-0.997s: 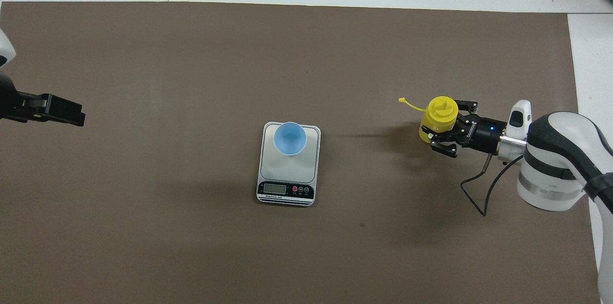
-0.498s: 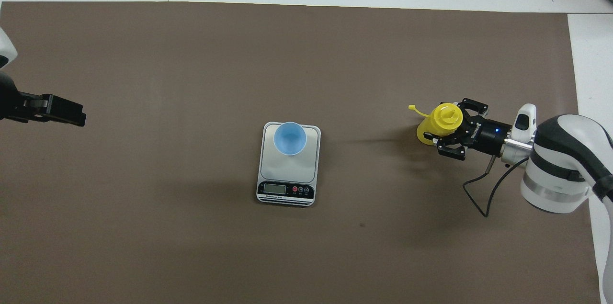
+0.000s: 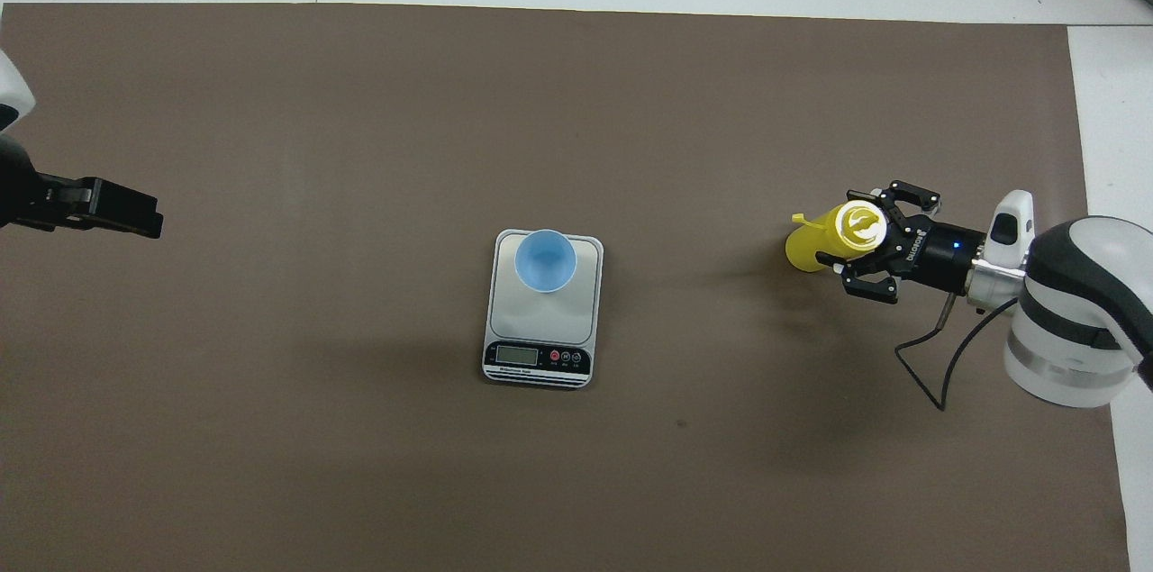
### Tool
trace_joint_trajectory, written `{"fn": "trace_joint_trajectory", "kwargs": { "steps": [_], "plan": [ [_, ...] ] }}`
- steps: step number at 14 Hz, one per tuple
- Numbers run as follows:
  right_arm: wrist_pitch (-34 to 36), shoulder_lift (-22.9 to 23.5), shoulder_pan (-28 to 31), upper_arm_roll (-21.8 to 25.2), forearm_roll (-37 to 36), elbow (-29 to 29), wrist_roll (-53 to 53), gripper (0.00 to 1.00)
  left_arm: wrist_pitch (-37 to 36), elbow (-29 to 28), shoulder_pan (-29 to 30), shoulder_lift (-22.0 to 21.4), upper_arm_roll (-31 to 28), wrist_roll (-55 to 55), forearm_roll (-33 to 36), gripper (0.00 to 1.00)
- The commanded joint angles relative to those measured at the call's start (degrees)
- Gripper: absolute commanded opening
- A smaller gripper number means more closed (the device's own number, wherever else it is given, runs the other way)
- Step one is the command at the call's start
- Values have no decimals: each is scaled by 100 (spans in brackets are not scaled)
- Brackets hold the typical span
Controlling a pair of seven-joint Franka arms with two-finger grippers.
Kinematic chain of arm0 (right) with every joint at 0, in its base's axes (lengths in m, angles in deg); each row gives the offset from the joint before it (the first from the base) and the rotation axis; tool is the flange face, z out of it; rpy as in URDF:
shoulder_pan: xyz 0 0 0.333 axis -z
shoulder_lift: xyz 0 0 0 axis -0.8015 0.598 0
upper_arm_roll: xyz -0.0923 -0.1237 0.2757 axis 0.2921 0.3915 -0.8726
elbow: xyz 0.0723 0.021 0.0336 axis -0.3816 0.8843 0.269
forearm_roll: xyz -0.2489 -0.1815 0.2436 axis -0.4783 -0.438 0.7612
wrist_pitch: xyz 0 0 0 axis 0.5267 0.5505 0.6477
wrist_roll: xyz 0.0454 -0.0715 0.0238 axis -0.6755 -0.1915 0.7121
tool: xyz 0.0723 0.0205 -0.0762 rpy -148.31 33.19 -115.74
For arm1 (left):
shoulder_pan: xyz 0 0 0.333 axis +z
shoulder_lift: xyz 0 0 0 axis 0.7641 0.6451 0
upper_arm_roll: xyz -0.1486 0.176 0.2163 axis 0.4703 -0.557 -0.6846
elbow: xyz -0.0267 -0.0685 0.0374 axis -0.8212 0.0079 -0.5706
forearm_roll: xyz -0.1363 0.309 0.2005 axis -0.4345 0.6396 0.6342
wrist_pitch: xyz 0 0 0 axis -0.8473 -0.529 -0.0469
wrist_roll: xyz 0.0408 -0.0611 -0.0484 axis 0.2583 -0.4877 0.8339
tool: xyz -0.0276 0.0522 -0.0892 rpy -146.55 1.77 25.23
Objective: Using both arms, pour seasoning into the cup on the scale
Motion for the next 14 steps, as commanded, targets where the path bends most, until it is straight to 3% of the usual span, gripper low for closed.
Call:
{"fn": "trace_joint_trajectory", "kwargs": {
  "steps": [1, 6, 10, 14],
  "plan": [
    [110, -242, 294, -29, -981, 23, -123, 100, 149, -181, 31, -122, 30, -70, 73, 100],
    [110, -427, 471, -12, -2187, -257, -351, 100, 149, -181, 31, -122, 30, -70, 73, 100],
    [110, -515, 707, -12, -2716, -600, -492, 100, 158, -181, 31, -122, 30, -70, 73, 100],
    [110, -664, 647, 6, -3715, -1197, -823, 100, 158, -181, 40, -122, 30, -70, 73, 100]
  ]
}}
